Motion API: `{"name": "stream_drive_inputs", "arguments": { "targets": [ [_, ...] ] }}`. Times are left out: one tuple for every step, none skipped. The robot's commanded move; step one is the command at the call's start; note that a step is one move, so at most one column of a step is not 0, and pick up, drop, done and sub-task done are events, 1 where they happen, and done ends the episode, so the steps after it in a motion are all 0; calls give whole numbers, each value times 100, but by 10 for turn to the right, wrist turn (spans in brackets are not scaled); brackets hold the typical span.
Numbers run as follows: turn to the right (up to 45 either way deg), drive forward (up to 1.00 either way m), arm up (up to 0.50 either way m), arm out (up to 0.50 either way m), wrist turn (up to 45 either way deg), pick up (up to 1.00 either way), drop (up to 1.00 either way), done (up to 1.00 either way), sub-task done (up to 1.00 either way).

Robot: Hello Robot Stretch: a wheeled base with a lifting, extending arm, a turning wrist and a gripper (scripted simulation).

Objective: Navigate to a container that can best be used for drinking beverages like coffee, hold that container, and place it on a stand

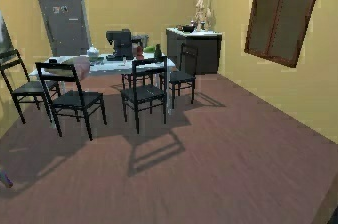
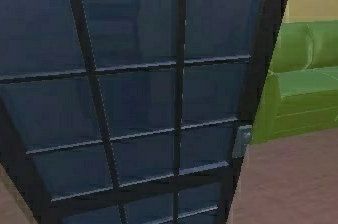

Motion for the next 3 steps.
{"name": "stream_drive_inputs", "arguments": {
  "targets": [
    [-60, 0, 0, 0, 0, 0, 0, 0, 0],
    [0, 5, 0, 0, 0, 0, 0, 0, 0],
    [-60, 0, 0, 0, 0, 0, 0, 0, 0]
  ]
}}
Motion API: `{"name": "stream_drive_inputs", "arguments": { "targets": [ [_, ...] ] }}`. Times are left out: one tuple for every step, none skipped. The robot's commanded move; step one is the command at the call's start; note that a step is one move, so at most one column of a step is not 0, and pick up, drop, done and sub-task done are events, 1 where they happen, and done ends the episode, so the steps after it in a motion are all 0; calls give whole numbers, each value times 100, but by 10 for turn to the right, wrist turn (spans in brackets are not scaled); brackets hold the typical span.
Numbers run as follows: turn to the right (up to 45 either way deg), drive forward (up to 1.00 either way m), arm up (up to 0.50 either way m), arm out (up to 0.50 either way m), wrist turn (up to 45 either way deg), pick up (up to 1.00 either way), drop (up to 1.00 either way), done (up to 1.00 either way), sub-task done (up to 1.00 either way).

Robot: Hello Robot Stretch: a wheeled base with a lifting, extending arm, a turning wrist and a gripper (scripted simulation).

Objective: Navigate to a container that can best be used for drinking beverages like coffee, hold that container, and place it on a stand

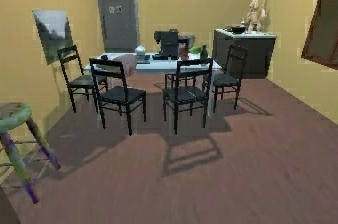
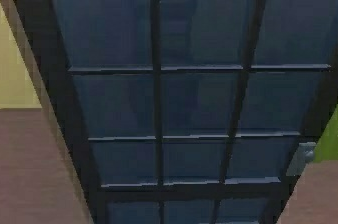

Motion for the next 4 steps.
{"name": "stream_drive_inputs", "arguments": {
  "targets": [
    [0, 60, 0, 0, 0, 0, 0, 0, 0],
    [-270, 0, 0, 0, 0, 0, 0, 0, 0],
    [0, 100, 0, 0, 0, 0, 0, 0, 0],
    [-60, 0, 0, 0, 0, 0, 0, 0, 0]
  ]
}}
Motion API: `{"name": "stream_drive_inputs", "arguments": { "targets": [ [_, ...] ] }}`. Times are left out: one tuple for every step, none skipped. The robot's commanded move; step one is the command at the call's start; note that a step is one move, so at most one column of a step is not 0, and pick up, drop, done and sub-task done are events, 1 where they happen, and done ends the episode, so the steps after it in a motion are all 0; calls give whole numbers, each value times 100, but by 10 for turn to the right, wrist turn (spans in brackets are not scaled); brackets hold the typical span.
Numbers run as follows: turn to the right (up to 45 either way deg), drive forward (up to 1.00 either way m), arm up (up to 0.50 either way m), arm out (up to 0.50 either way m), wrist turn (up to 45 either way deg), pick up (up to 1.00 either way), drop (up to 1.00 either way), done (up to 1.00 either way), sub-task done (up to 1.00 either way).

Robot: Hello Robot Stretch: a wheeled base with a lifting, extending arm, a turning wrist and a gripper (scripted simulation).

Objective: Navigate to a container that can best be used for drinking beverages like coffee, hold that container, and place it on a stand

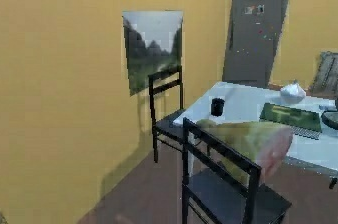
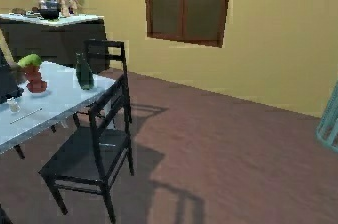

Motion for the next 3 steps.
{"name": "stream_drive_inputs", "arguments": {
  "targets": [
    [0, 40, 0, 0, 0, 0, 0, 0, 0],
    [-450, 0, 0, 0, 0, 0, 0, 0, 0],
    [-210, 0, 0, 0, 0, 0, 0, 0, 0]
  ]
}}
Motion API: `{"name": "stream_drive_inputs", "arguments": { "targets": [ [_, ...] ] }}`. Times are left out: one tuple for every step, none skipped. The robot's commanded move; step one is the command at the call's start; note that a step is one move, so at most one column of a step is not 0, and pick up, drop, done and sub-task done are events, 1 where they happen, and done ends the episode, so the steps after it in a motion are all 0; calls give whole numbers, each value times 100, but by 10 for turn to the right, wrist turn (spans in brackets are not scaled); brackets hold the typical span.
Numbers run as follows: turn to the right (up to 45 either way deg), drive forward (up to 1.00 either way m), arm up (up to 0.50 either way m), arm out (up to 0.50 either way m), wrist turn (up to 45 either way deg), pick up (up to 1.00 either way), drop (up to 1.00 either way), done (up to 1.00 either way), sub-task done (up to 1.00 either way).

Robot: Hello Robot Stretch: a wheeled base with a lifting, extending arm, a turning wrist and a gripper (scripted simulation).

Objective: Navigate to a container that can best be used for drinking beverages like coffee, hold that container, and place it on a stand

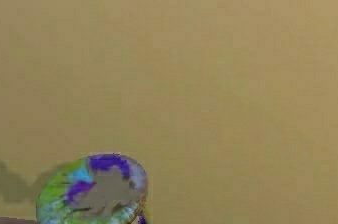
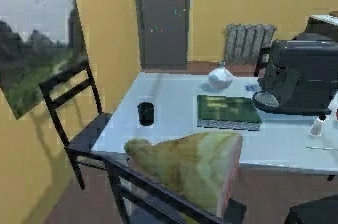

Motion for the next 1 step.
{"name": "stream_drive_inputs", "arguments": {
  "targets": [
    [420, 0, 0, 0, 0, 0, 0, 0, 0]
  ]
}}
